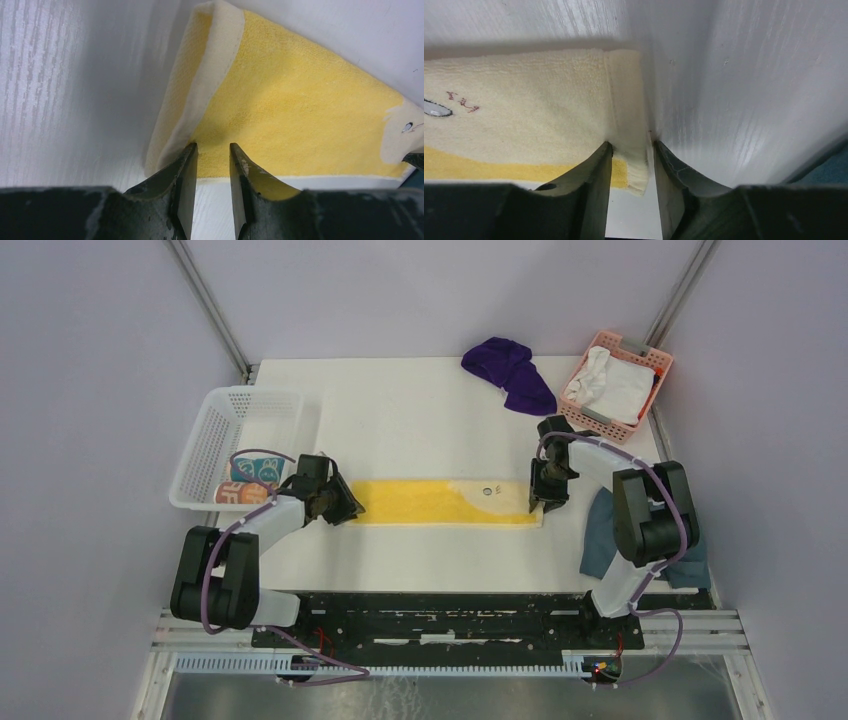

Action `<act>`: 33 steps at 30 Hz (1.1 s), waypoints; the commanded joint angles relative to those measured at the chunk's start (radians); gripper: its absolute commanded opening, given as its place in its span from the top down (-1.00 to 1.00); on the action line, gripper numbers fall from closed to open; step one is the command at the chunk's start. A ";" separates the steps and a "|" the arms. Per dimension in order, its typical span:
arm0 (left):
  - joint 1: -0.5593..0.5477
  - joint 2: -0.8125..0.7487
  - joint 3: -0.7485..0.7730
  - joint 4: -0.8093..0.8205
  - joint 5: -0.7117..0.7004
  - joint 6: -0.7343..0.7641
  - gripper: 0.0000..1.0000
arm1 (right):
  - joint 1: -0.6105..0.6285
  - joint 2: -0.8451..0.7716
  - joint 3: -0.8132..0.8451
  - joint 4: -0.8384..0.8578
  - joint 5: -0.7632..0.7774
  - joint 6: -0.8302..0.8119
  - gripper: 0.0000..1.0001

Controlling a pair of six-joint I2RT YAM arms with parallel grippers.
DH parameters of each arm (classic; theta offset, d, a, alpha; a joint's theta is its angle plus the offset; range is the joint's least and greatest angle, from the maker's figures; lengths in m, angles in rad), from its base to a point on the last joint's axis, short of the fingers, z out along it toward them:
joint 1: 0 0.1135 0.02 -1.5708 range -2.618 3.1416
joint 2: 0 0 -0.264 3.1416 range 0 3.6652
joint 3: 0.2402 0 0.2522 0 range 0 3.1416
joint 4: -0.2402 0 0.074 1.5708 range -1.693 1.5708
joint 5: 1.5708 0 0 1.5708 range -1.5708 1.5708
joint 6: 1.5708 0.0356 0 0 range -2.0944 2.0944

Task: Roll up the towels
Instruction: Fold the towel at the center of the board.

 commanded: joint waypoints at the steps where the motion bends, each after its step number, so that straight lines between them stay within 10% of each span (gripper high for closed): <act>1: 0.007 -0.029 -0.014 0.012 -0.026 0.008 0.24 | 0.006 0.064 -0.047 -0.028 0.064 -0.003 0.22; 8: -0.004 -0.052 -0.012 0.027 0.031 -0.017 0.19 | -0.011 0.061 -0.016 -0.080 0.219 0.028 0.95; 18: -0.011 -0.213 0.039 0.011 0.073 -0.048 0.03 | -0.054 -0.054 0.141 -0.209 0.607 0.051 0.99; 33: -0.047 -0.138 -0.006 0.148 0.138 -0.134 0.00 | 0.272 -0.082 0.339 -0.246 0.163 0.042 0.99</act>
